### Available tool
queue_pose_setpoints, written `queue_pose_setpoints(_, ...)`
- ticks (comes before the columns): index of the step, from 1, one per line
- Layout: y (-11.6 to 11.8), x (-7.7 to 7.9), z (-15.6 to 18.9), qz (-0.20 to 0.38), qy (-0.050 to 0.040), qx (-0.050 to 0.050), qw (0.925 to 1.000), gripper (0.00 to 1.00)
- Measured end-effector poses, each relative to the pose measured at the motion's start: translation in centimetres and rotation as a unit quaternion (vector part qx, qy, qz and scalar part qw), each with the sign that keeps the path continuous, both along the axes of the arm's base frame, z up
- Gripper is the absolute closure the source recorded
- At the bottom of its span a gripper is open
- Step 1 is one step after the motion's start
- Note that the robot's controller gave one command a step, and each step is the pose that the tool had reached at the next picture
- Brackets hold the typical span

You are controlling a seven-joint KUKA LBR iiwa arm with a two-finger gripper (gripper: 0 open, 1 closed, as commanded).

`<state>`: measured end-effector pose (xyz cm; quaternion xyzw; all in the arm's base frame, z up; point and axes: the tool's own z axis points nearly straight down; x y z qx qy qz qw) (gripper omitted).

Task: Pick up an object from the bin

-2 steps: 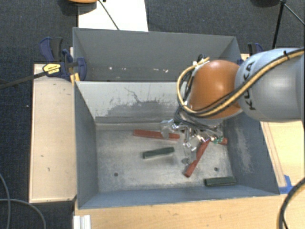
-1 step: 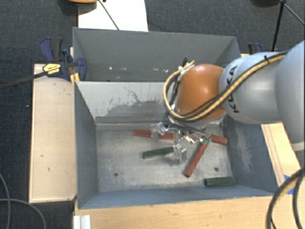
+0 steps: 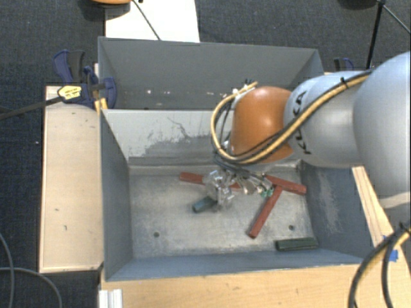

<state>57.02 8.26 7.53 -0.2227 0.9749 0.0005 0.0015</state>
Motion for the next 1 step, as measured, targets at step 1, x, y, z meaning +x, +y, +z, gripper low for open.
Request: queue_pose_setpoints(1, 0.00, 0.00, 0.00, 0.000, 0.0000, 0.000, 1.0000, 1.00)
